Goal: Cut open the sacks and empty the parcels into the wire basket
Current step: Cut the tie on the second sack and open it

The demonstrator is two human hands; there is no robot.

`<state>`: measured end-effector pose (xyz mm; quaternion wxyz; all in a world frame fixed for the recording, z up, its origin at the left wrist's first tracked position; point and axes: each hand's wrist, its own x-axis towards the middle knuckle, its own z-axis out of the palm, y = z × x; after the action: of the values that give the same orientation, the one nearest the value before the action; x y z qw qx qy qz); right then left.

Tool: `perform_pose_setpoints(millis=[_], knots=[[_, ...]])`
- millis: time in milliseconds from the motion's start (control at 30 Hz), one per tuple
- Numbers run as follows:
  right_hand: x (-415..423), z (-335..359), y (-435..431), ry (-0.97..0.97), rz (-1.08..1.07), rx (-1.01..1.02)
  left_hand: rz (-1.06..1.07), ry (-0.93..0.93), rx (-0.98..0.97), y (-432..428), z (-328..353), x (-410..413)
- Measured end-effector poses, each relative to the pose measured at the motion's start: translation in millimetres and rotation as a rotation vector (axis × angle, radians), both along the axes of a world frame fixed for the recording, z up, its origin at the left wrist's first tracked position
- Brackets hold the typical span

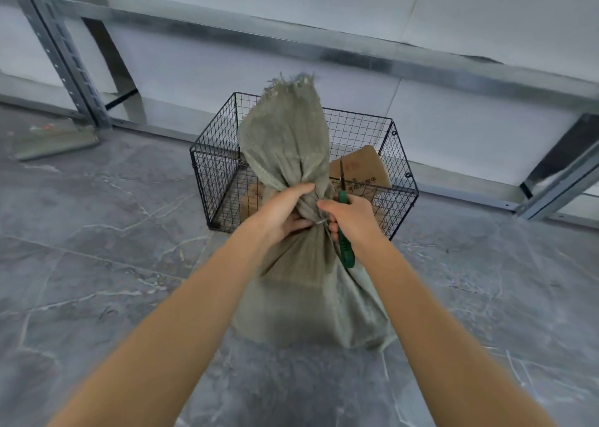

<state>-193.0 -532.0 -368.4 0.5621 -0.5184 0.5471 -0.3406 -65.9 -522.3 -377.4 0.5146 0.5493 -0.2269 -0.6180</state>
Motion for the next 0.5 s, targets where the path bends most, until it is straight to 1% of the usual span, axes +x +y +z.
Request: perform_pose_setpoints(millis=[67, 133, 333, 500], knots=[[-7.2, -4.2, -3.8, -0.006, -0.018, -0.001, -0.190, 0.022, -0.088, 6.2, -2.7, -1.8], [-10.2, -10.1, -5.0, -0.022, -0.044, 0.017, -0.298, -0.062, -0.161, 8.8, -8.1, -5.0], [-14.3, -21.5, -2.1, -0.162, -0.045, 0.044, -0.338, -0.249, -0.233, 6.6, -18.2, -10.1], [-21.4, -21.0, 1.7, -0.254, 0.035, 0.094, -0.339, -0.301, -0.163, 3.3, -20.4, -9.6]])
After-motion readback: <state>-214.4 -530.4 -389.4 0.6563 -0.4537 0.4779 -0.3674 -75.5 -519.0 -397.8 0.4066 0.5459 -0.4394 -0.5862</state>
